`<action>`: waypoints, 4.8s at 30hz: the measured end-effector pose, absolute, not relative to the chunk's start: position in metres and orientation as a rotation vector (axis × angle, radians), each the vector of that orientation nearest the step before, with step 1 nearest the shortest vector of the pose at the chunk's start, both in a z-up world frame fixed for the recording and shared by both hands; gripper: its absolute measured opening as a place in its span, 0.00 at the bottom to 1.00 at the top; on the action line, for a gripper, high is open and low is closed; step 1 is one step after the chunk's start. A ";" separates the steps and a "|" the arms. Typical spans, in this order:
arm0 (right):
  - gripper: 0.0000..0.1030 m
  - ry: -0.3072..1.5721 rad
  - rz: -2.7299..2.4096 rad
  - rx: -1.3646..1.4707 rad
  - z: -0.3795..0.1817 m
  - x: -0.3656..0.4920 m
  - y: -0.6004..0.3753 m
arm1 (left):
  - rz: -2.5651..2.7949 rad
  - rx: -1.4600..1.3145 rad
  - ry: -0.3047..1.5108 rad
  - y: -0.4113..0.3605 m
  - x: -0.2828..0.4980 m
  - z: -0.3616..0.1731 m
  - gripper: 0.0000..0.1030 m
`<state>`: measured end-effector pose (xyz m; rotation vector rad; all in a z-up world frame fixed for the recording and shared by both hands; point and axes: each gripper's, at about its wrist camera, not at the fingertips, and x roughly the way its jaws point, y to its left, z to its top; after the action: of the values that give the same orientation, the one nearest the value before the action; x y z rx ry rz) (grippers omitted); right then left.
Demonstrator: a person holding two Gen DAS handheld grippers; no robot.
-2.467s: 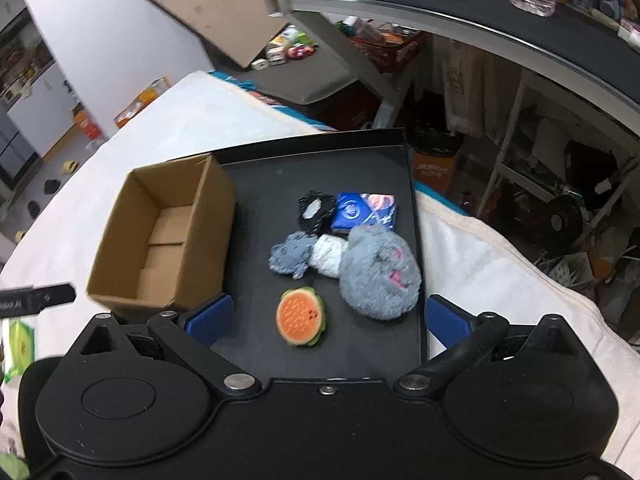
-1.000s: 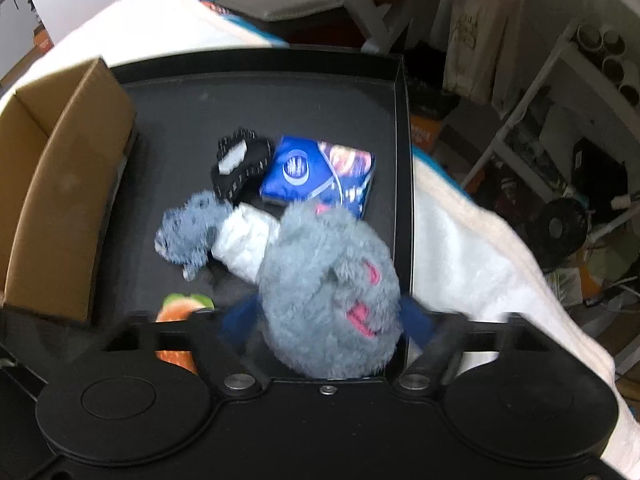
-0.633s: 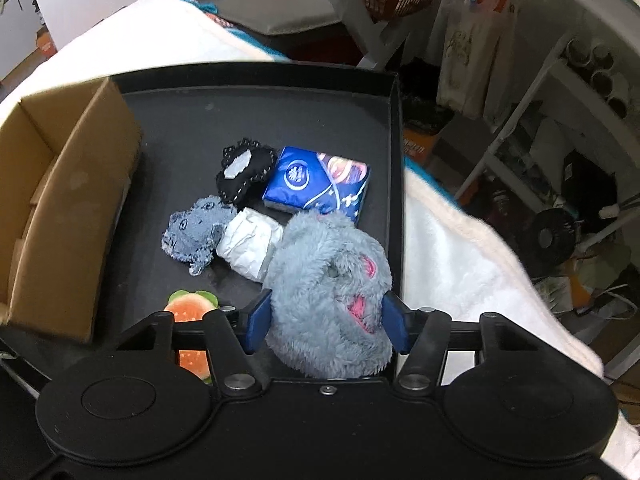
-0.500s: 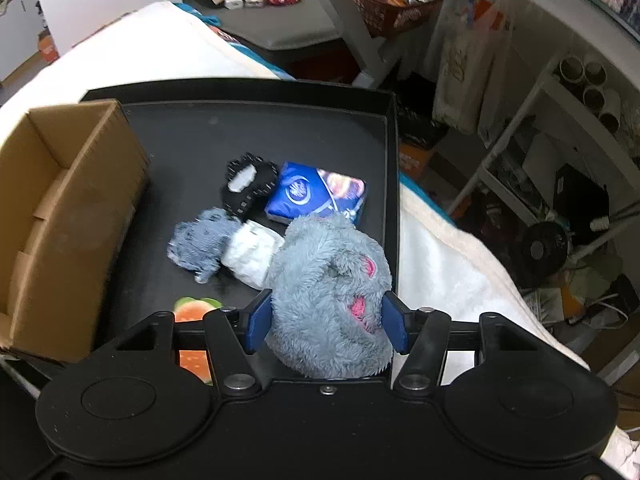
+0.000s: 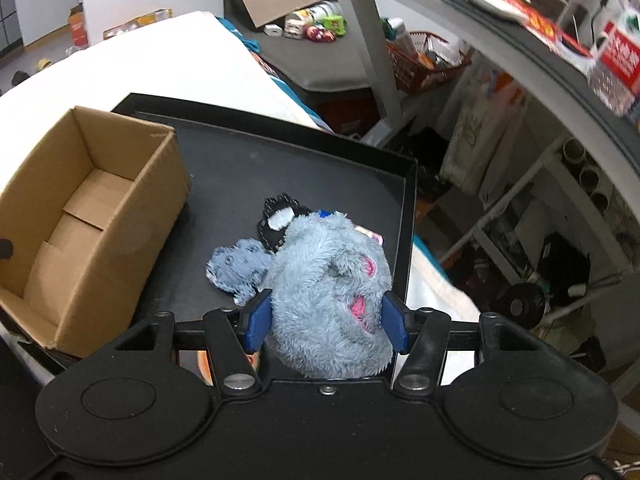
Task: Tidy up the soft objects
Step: 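Lift the grey plush with the right gripper and drop it into the box, then move the right gripper to the white tissue bundle and grasp it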
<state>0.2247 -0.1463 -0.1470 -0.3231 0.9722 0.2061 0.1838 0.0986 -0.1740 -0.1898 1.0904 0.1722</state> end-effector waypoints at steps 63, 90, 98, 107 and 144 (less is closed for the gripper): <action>0.31 0.987 0.502 -0.310 -0.124 0.241 0.006 | 0.149 -0.204 1.114 0.111 0.189 -0.195 0.11; 0.75 0.983 0.396 -0.035 -0.144 0.234 -0.128 | 0.227 -0.029 1.033 0.078 0.177 -0.173 0.58; 0.75 1.027 0.363 -0.003 -0.168 0.244 -0.146 | 0.253 -0.002 1.033 0.073 0.180 -0.172 0.62; 0.73 1.068 0.273 0.058 -0.188 0.262 -0.171 | 0.260 0.022 1.062 0.067 0.186 -0.175 0.62; 0.44 1.150 0.222 0.148 -0.189 0.258 -0.188 | 0.272 0.044 1.089 0.066 0.186 -0.175 0.62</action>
<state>0.2585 -0.1883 -0.1894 0.1484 1.1504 0.2220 0.1857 0.0659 -0.1748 0.0439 1.0890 0.2718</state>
